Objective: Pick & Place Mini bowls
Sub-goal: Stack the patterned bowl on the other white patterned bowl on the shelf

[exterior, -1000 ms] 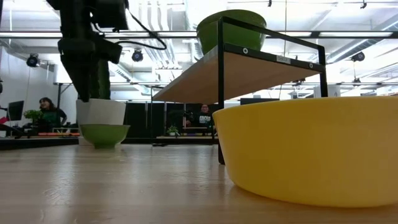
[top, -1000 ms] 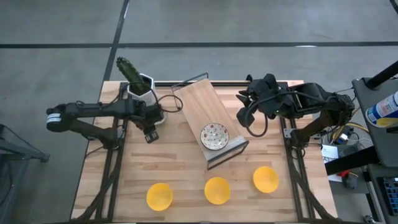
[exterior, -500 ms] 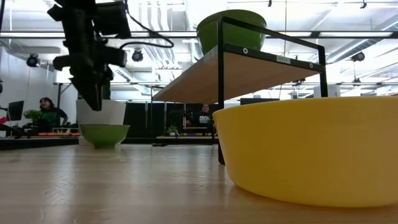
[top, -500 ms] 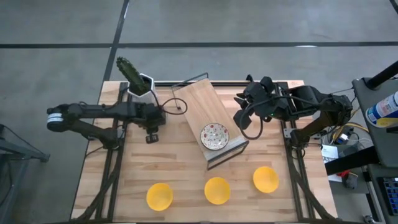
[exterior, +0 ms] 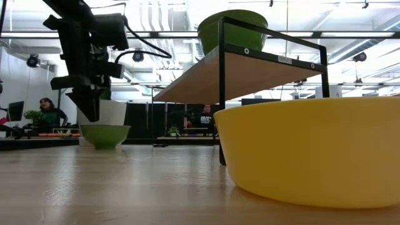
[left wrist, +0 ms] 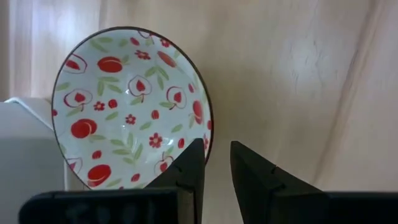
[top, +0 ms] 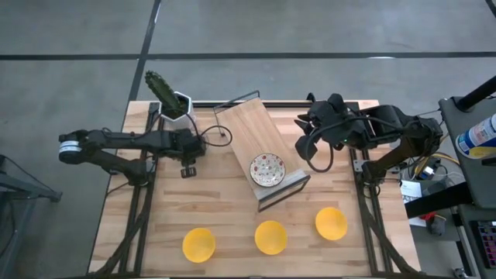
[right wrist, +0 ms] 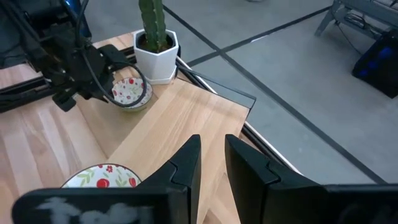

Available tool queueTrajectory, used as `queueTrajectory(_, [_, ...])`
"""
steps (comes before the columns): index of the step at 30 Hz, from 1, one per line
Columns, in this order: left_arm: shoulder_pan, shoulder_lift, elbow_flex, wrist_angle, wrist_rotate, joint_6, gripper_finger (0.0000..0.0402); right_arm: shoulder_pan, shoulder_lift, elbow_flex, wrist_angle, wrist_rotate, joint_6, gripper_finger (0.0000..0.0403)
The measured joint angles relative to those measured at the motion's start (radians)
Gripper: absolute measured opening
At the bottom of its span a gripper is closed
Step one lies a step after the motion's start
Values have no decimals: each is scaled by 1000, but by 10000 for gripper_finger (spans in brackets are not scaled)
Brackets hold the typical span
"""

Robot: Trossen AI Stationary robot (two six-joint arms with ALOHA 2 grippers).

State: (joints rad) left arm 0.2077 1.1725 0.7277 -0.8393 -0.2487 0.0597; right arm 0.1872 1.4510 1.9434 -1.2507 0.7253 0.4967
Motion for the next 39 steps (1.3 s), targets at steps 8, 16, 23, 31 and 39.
queueTrajectory(8, [0,0,-47,69,3,53,71,0,-8,0,0,0,-3,68])
queueTrajectory(16, [0,2,-86,166,-11,104,71,0,-8,0,8,0,4,68])
queueTrajectory(23, [0,32,-87,161,-12,90,70,0,-8,0,35,0,20,68])
queueTrajectory(31, [1,65,-72,150,-31,62,10,0,-8,0,51,1,16,68])
queueTrajectory(39, [0,57,43,-15,-11,31,3,0,-8,-1,52,8,16,68])
